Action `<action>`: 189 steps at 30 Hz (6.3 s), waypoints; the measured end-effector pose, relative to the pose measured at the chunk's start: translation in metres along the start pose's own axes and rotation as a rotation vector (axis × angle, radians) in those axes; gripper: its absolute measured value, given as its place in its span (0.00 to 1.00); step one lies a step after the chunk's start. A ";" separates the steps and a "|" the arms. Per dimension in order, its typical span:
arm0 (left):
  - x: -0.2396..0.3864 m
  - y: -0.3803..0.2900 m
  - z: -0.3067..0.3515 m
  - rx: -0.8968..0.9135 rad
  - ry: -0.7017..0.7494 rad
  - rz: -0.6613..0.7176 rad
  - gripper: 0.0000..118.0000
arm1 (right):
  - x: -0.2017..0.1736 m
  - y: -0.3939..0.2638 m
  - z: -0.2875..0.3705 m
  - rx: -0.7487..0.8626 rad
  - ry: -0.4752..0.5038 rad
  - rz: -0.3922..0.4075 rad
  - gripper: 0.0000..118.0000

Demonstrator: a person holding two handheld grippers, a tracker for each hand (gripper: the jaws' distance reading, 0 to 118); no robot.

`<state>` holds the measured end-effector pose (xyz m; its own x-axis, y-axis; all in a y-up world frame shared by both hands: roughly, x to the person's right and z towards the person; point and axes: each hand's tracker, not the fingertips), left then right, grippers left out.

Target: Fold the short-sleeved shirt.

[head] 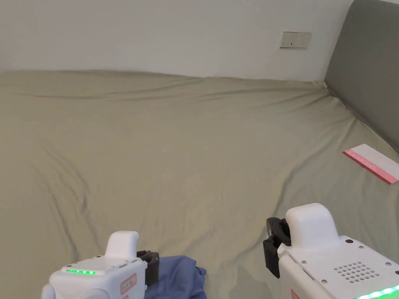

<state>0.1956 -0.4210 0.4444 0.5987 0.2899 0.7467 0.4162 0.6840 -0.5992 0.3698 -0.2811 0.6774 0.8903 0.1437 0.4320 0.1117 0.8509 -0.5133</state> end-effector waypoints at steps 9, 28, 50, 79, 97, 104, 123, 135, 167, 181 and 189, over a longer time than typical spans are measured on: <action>0.047 -0.058 -0.060 -0.093 0.145 -0.217 0.00 | 0.006 -0.006 0.005 -0.010 -0.019 0.003 0.02; 0.092 -0.077 -0.036 -0.177 -0.242 -0.144 0.00 | 0.008 -0.009 -0.016 -0.009 0.025 -0.019 0.02; -0.129 -0.033 0.039 -0.002 0.022 0.210 0.17 | -0.118 -0.125 -0.179 -0.554 0.363 0.294 0.02; -0.119 -0.020 -0.038 -0.328 -0.217 0.493 0.28 | -0.061 -0.056 -0.144 -0.297 0.329 0.086 0.02; -0.087 -0.004 0.034 -0.162 0.153 0.028 0.27 | -0.056 0.062 -0.022 0.202 -0.044 0.135 0.02; -0.134 -0.021 0.054 -0.167 0.278 -0.021 0.25 | -0.080 0.061 -0.025 0.216 -0.041 0.149 0.02; -0.344 -0.013 0.125 -0.209 0.829 -0.097 0.25 | -0.148 0.070 -0.068 0.159 -0.004 0.169 0.02; -0.461 0.000 0.128 -0.260 1.039 -0.075 0.25 | -0.162 0.064 -0.096 0.083 -0.019 0.193 0.02; 0.048 0.088 0.234 0.838 0.394 -0.186 0.00 | -0.069 0.093 0.065 0.473 -0.079 0.094 0.02; 0.085 0.035 0.210 0.844 0.455 -0.297 0.00 | -0.069 0.049 0.065 0.456 -0.105 0.068 0.02; 0.076 0.037 0.210 0.843 0.470 -0.265 0.00 | -0.076 0.053 0.063 0.460 -0.104 0.091 0.02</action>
<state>0.1127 -0.2330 0.5396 0.8424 -0.1101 0.5275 0.0630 0.9923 0.1065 0.2797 -0.2148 0.6640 0.8357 0.2581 0.4847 -0.1926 0.9644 -0.1814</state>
